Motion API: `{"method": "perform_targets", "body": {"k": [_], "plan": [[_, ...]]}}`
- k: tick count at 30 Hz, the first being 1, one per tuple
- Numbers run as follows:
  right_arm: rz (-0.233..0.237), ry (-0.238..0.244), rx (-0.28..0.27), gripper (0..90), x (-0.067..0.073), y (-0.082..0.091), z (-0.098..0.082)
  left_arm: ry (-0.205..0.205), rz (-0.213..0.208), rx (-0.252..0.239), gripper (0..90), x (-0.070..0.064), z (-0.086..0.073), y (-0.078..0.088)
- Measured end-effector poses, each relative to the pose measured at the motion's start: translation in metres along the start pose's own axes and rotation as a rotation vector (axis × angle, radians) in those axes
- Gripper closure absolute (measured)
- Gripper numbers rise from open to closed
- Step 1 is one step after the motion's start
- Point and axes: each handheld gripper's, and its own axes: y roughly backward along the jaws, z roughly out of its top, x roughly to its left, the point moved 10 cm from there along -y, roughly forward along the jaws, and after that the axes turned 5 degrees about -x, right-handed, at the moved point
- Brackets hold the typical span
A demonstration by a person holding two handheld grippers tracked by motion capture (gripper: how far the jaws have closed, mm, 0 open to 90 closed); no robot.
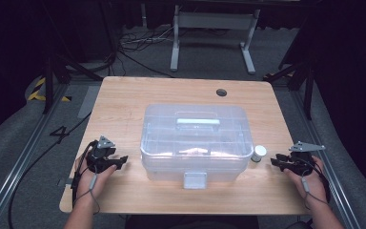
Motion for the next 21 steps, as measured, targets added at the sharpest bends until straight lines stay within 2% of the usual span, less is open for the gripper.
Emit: {"method": "perform_targets", "body": {"k": [2,5,8,14,16,21], "plan": [[-0.003,-0.001,0.0,63.0,-0.001,0.001,0.002,0.005,-0.022,0.011,39.7,-0.004,0.001,0.003],[0.001,0.005,-0.004,62.6,-0.001,0.002,0.005,-0.028,-0.048,0.019,42.8,-0.01,0.003,0.003],[0.006,0.017,-0.005,62.2,0.001,0.004,0.007,-0.049,-0.045,0.02,44.0,-0.012,0.006,0.005],[0.011,0.031,-0.006,61.3,0.005,0.005,0.008,-0.045,-0.053,0.001,45.2,-0.014,0.01,0.011],[0.015,0.032,-0.007,61.3,0.006,0.005,0.009,-0.034,-0.057,0.004,45.7,-0.014,0.012,0.014],[0.027,0.02,-0.007,62.0,0.007,0.005,0.011,-0.039,-0.064,0.014,47.4,-0.017,0.023,0.024]]}}
